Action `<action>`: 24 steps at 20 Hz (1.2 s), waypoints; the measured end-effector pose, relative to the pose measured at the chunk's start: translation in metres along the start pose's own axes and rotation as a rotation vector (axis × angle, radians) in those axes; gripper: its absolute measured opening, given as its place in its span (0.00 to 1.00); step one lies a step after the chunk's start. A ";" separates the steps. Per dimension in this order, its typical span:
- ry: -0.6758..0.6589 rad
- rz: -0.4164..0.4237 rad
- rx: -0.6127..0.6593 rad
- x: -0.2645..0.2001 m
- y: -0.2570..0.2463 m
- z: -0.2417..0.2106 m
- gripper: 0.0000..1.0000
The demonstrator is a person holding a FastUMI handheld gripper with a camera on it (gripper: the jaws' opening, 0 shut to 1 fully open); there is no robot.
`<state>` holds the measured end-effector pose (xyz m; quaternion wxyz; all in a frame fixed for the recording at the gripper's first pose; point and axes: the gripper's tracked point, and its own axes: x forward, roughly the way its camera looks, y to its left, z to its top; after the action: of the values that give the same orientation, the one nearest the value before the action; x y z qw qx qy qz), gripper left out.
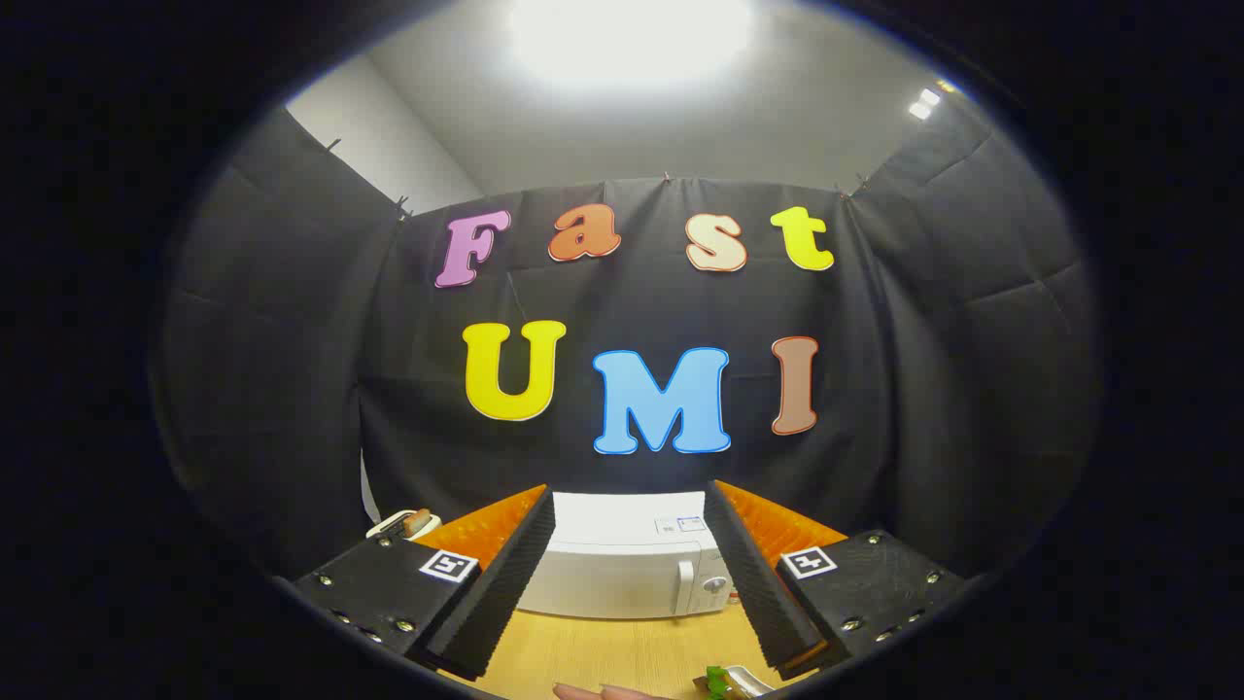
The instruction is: Open the microwave, put the food inside, and close the microwave door.
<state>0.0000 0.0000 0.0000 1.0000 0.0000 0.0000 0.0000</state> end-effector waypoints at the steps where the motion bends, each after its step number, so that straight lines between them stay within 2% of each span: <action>1: 0.000 -0.002 -0.001 0.000 -0.001 -0.001 0.98; 5: -0.023 0.006 0.026 -0.002 0.000 0.006 0.98; 8: -0.043 0.006 0.094 -0.006 -0.003 0.014 0.98; 11: -0.079 0.037 0.122 -0.007 0.001 0.025 0.98; 24: -0.038 0.055 0.055 0.006 0.011 0.008 0.98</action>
<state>0.0059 0.0113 0.0080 0.9991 0.0275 -0.0190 0.0274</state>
